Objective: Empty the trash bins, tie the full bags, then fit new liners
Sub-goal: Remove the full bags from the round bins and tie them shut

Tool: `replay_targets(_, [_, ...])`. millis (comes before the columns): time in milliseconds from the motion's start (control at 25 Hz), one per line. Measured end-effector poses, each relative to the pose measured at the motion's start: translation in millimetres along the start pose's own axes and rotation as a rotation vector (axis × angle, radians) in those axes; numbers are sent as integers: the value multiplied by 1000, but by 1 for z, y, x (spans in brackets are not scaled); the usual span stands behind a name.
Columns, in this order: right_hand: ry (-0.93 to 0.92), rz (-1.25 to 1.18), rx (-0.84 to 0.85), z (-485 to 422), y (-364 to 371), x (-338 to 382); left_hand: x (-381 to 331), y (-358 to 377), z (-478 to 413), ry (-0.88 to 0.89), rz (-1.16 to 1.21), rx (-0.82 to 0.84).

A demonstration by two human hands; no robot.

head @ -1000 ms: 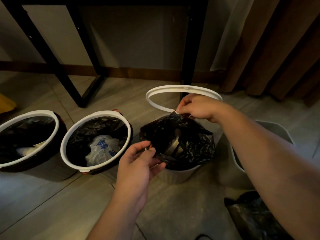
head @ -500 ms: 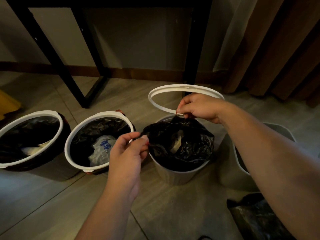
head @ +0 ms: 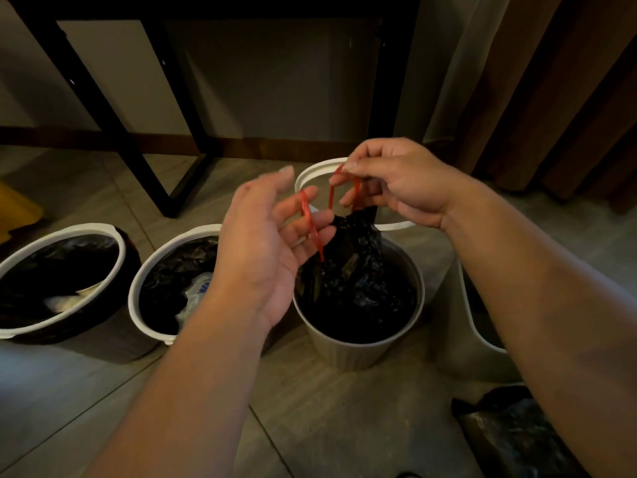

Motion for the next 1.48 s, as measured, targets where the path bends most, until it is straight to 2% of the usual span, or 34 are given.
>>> replay_targets(120, [-69, -58, -14, 5, 1, 14, -8, 15, -12, -27, -66, 48])
replay_targets(280, [-141, -44, 29, 10, 4, 20, -10, 23, -26, -91, -139, 21])
replay_targets(480, [-165, -13, 90, 15, 8, 12, -8, 18, -33, -120, -14, -36])
replay_targets(640, [-218, 156, 16, 15, 12, 6, -6, 15, -33, -74, 133, -115])
replay_targets(760, [-214, 250, -52, 16, 7, 3, -12, 13, -32, -49, 70, -114])
replay_targets(840, [-239, 513, -61, 17, 9, 2, -16, 11, -30, -69, -22, -78])
replay_targets(920, [-268, 727, 27, 17, 25, -3, -21, 10, -28, -95, -94, -42])
replay_targets(1040, [-217, 863, 139, 11, 50, -23, -24, 12, -26, -137, -188, -16])
replay_targets(1320, [-185, 789, 216, -12, 72, -60, -27, 24, -23, -140, -295, -10])
replay_targets(1480, [-8, 765, 213, -11, 76, -86, -37, 29, -22, -98, -244, -15])
Point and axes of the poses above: each hand's wrist, its own z-axis away from the middle knuckle, its own y-axis out of the palm, x = y × z, the point moved 1 cm from there along -z, towards the middle knuckle, and after that the axes turned 10 degrees about z, right-handed, at the moved point
